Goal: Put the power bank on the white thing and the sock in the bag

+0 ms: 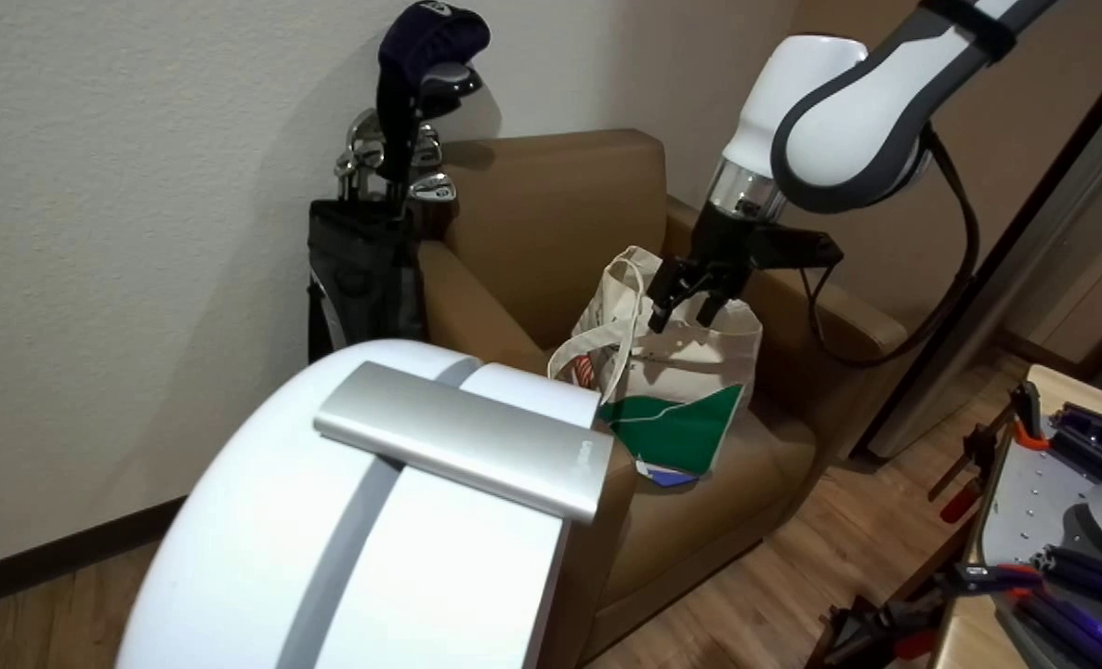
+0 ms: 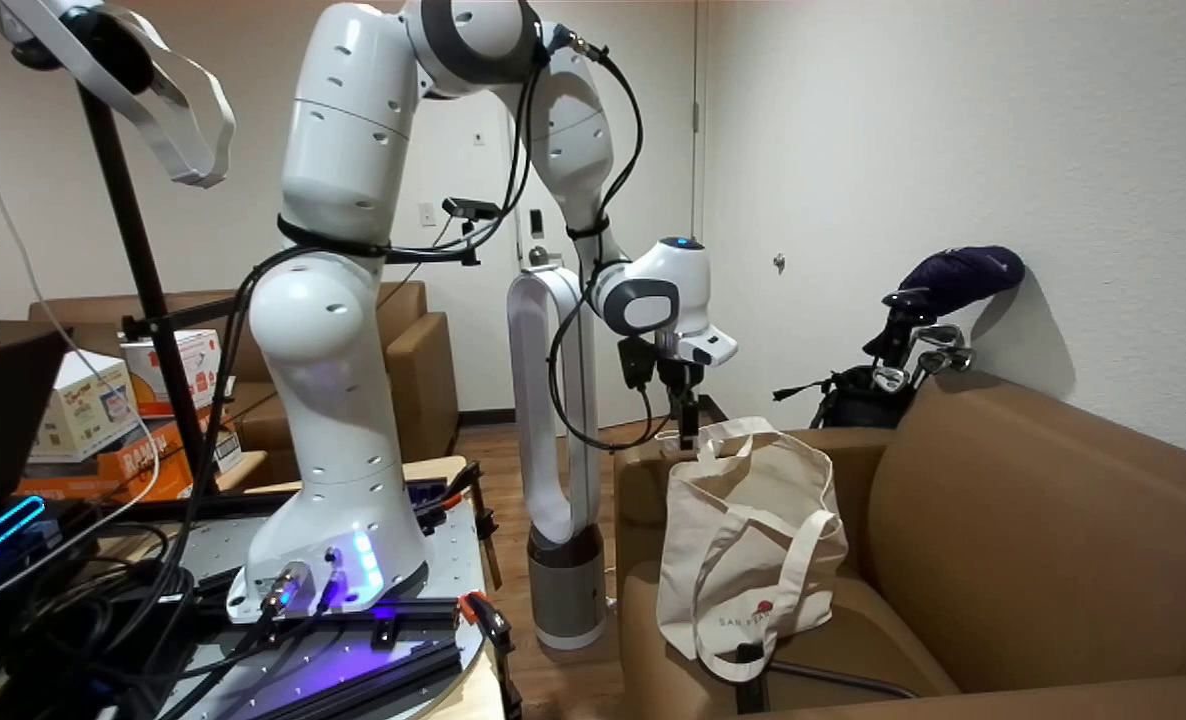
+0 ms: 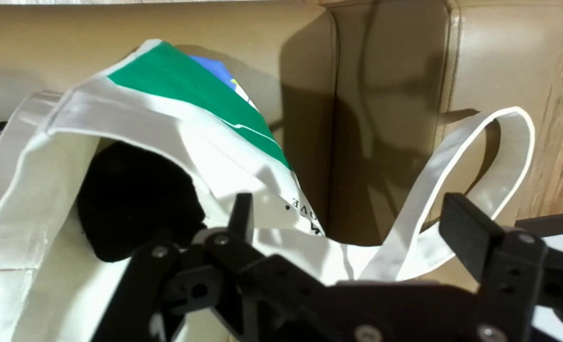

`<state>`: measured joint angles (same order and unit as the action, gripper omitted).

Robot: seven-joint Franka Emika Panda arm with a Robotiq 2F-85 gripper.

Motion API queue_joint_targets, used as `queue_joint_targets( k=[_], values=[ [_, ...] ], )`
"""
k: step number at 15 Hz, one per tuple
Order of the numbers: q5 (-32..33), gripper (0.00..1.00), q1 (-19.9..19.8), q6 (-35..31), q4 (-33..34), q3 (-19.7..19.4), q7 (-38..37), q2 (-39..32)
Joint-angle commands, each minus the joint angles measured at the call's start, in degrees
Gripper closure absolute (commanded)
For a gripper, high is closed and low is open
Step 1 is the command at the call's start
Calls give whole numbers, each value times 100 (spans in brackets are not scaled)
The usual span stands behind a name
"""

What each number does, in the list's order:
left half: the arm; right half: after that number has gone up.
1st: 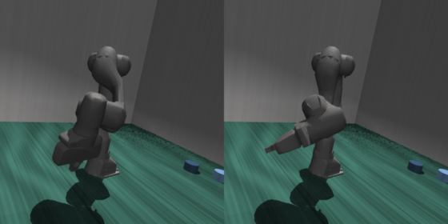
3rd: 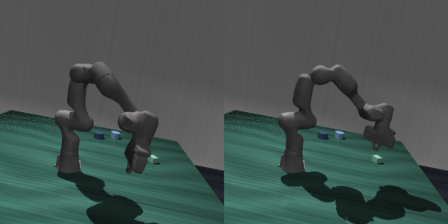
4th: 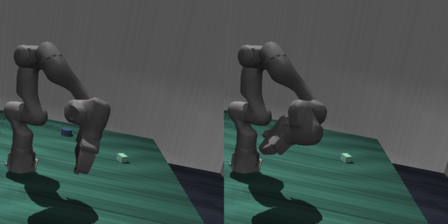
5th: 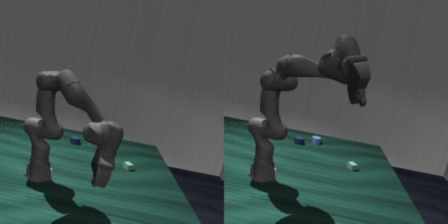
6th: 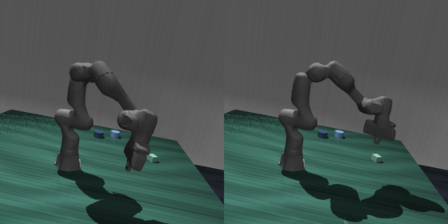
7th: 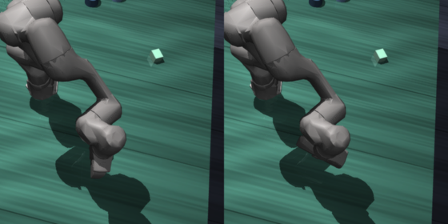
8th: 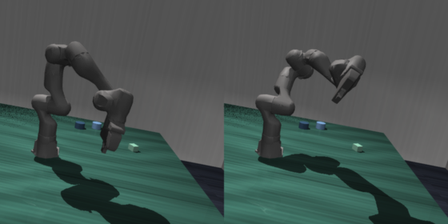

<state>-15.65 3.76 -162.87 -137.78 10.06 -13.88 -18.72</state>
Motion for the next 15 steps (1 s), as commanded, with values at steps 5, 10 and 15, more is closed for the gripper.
queue_joint_targets(
  k=[5,10,15],
  values=[
    [687,0,748,901,-297,-189,-335,1170],
    [1049,0,755,2264,-82,-110,-388,1862],
    [975,0,684,2599,8,-118,-546,1948]
  ],
)
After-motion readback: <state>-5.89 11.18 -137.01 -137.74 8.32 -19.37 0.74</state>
